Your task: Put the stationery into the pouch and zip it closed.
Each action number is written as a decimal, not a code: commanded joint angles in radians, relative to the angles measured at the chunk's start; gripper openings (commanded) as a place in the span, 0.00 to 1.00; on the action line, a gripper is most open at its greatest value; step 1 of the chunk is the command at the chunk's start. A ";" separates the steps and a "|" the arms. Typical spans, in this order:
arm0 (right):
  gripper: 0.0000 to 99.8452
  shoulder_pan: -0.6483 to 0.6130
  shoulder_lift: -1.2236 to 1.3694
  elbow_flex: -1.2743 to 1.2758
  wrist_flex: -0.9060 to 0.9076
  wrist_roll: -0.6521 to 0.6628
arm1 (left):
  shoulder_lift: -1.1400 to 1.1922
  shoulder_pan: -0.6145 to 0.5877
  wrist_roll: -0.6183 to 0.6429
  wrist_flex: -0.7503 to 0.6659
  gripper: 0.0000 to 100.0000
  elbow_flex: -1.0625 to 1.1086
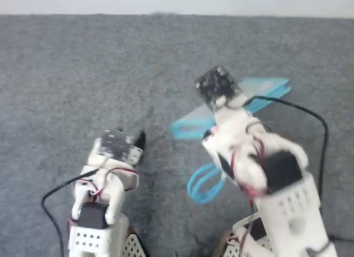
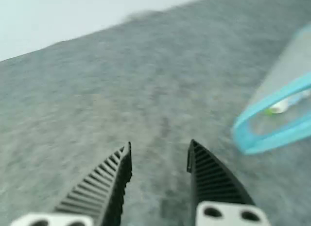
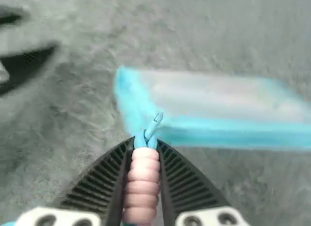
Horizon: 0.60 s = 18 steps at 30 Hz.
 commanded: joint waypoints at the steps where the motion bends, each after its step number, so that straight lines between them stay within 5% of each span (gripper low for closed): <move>1: 0.01 -0.031 -0.076 -0.014 0.033 0.034 | 0.009 0.106 -0.031 0.037 0.22 -0.064; 18: 0.01 -0.111 -0.079 -0.141 0.114 0.049 | 0.009 0.196 -0.037 0.002 0.24 -0.015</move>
